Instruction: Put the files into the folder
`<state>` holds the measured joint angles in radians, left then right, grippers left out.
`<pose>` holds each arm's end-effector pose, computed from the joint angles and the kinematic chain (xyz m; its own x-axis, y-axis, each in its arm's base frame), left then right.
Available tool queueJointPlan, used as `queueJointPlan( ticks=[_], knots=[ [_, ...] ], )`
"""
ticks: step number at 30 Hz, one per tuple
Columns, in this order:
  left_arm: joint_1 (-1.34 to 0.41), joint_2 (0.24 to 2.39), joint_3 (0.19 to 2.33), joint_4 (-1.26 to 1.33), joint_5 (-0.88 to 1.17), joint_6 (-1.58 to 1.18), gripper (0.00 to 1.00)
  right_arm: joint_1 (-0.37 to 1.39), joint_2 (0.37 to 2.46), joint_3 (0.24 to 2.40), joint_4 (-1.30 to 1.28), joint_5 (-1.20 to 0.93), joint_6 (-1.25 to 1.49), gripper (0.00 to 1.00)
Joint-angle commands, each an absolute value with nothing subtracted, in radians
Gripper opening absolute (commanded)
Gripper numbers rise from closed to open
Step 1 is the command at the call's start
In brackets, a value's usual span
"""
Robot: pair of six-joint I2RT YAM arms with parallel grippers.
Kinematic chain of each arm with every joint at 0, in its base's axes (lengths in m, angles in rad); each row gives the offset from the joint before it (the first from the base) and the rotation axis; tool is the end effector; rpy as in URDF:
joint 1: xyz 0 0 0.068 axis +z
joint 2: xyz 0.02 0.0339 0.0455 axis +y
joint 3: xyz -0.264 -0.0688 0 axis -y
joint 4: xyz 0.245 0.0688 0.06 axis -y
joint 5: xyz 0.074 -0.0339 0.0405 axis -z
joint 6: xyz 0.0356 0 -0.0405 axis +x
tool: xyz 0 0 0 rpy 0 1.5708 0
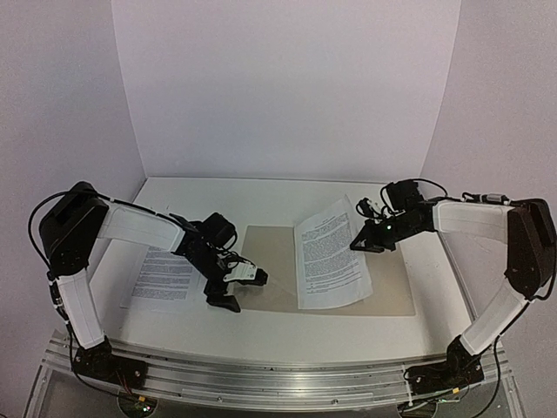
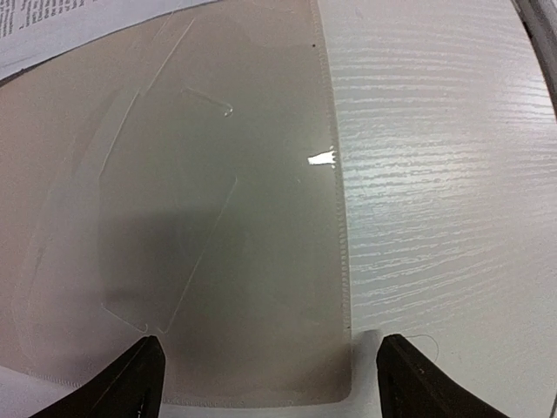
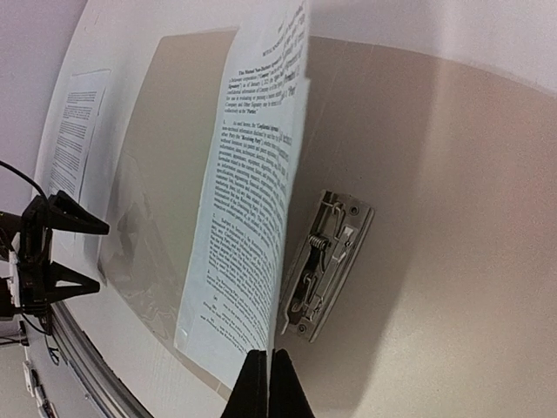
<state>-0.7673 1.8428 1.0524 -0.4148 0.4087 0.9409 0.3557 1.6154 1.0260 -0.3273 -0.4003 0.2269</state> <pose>0.2378 -0.2490 0.1363 0.2014 0.8359 -0.5105 0.9787 -0.1929 0.0703 0.3080 0.1292 0.2062 -0.8470 -0.0937 -0.5233 -0.3617 0.8229 0.4382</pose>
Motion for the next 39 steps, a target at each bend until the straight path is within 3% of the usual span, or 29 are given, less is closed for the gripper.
queueJointPlan(
  ticks=[1,8,13,18,22,26,39],
  knots=[
    [-0.77,1.886,1.218,-0.497,0.516,0.921,0.87,0.355,1.602,1.029,-0.27,-0.392,0.244,0.0],
    [-0.768,1.985,1.318,-0.479,0.517,0.88,0.88,0.356,1.618,0.955,-0.13,-0.497,0.344,0.0],
    [-0.738,1.928,1.274,-0.48,0.532,0.932,0.87,0.356,1.646,0.906,-0.067,-0.529,0.357,0.0],
    [-0.683,1.879,1.216,-0.524,0.47,0.973,0.8,0.356,1.696,0.913,-0.062,-0.582,0.34,0.0],
    [-0.655,1.851,1.154,-0.488,0.357,0.975,0.64,0.357,1.719,0.92,-0.049,-0.59,0.323,0.0],
    [-0.654,1.853,1.098,-0.437,0.265,0.972,0.57,0.357,1.753,0.932,-0.054,-0.569,0.333,0.0],
    [-0.651,1.883,1.064,-0.359,0.281,1.001,0.55,0.358,1.772,0.948,-0.169,-0.363,0.393,0.14]
  ],
)
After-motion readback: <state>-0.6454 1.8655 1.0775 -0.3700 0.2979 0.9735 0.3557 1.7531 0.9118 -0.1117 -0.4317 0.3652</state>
